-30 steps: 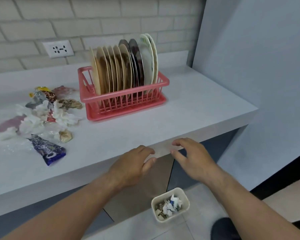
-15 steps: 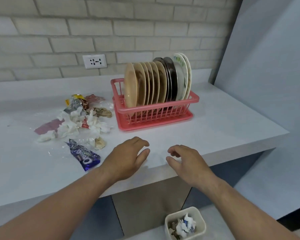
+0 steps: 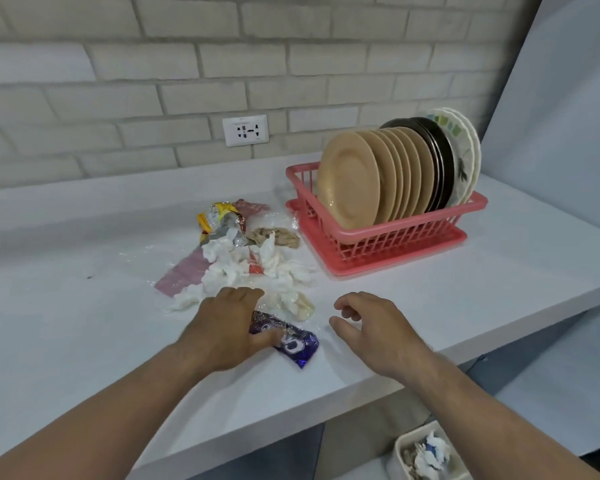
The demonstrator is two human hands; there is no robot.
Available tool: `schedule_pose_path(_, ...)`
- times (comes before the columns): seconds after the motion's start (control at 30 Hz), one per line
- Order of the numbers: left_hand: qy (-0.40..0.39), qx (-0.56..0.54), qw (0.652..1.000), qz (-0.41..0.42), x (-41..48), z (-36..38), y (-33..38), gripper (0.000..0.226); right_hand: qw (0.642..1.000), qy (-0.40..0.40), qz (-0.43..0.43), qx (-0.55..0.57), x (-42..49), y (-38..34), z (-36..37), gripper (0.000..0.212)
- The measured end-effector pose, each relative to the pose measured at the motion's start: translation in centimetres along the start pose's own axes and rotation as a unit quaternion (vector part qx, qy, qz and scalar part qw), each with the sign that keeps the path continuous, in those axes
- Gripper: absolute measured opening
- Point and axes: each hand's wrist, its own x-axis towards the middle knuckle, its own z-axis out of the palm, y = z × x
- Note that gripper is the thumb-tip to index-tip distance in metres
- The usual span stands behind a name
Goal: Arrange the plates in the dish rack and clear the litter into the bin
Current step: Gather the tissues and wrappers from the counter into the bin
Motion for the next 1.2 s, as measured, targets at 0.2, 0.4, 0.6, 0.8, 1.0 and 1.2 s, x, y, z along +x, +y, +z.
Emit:
schedule_pose_path(0.2, 0.044, -0.041, 0.998, 0.026, 0.4, 1.4, -0.8, 0.05, 0.999, -0.023, 0.031, -0.013, -0.5, -2.1, 1.6, 0.045)
schedule_pose_path(0.4, 0.187, -0.129, 0.972, 0.064, 1.1, 0.0, -0.6, 0.034, 0.998, -0.027, 0.061, -0.003, -0.8, -2.7, 2.0, 0.06)
schedule_pose_path(0.6, 0.25, -0.182, 0.951, 0.022, 2.8, -5.1, 0.4, 0.028, 0.997, -0.007, 0.009, -0.074, -0.2, -4.2, 2.7, 0.057)
schedule_pose_path(0.8, 0.297, -0.216, 0.929, 0.034, 4.2, -6.8, -0.4, 0.038, 0.973, -0.076, -0.075, -0.205, 0.3, -5.2, 5.3, 0.046)
schedule_pose_path(1.0, 0.23, -0.224, 0.947, -0.014, 3.9, -7.0, -0.5, 0.044, 0.971, -0.049, -0.113, -0.207, 0.5, -3.7, 6.0, 0.033)
schedule_pose_path(1.2, 0.268, -0.195, 0.943, 0.006, 3.5, -6.9, -1.0, 0.022, 0.962, -0.045, -0.155, -0.222, 0.1, -4.0, 6.1, 0.017)
